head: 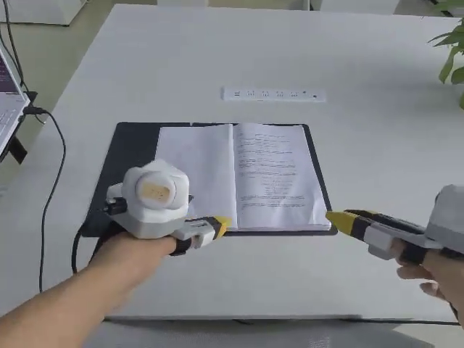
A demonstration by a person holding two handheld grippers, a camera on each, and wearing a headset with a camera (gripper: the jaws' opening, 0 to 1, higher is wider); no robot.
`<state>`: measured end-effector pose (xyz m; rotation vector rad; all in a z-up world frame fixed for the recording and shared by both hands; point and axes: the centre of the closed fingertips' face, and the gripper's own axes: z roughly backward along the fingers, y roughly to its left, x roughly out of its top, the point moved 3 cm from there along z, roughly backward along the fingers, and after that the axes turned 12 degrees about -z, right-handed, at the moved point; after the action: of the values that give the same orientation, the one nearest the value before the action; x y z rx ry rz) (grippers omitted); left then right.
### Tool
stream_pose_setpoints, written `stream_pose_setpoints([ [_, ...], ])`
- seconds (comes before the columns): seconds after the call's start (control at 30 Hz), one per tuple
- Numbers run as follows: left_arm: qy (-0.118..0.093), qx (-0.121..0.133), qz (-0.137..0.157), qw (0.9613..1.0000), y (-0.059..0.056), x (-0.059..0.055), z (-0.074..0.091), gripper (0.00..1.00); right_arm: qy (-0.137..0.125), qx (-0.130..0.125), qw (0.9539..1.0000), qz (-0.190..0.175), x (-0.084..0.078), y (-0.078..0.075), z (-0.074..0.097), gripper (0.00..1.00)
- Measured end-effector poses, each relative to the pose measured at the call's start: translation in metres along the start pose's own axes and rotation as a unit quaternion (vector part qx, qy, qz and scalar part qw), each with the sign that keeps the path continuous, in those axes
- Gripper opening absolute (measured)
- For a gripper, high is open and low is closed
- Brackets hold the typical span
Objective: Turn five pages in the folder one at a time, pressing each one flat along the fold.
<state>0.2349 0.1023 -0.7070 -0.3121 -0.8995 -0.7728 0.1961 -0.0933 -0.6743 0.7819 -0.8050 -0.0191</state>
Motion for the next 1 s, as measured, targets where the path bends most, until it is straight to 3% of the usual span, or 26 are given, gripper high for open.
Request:
stream_pose_setpoints([
  [0.07, -0.001, -0.013, -0.018, 0.9998, -0.009, 0.005, -0.022, 0.49, 0.002, -0.002, 1.0000, 0.000, -0.002, -0.004, -0.004, 0.32],
  [0.23, -0.001, -0.018, -0.033, 0.9993, -0.023, 0.014, -0.059, 0.50, 0.003, -0.009, 0.9999, -0.005, -0.003, -0.015, -0.012, 0.32],
  [0.3, -0.008, -0.019, -0.038, 0.9991, -0.026, 0.017, -0.074, 0.50, 0.003, -0.011, 0.9999, -0.007, -0.003, -0.019, -0.015, 0.32],
  [0.43, -0.002, -0.014, -0.047, 0.9988, -0.028, 0.017, -0.096, 0.51, -0.001, -0.015, 0.9997, -0.017, -0.002, -0.028, -0.018, 0.32],
  [0.63, 0.011, -0.012, -0.064, 0.9978, -0.030, 0.012, -0.117, 0.54, -0.012, -0.023, 0.9994, -0.024, -0.001, -0.041, -0.018, 0.31],
  [1.0, 0.011, -0.002, -0.059, 0.9982, -0.039, 0.012, -0.142, 0.56, -0.016, -0.036, 0.9985, -0.037, 0.002, -0.059, -0.024, 0.31],
])
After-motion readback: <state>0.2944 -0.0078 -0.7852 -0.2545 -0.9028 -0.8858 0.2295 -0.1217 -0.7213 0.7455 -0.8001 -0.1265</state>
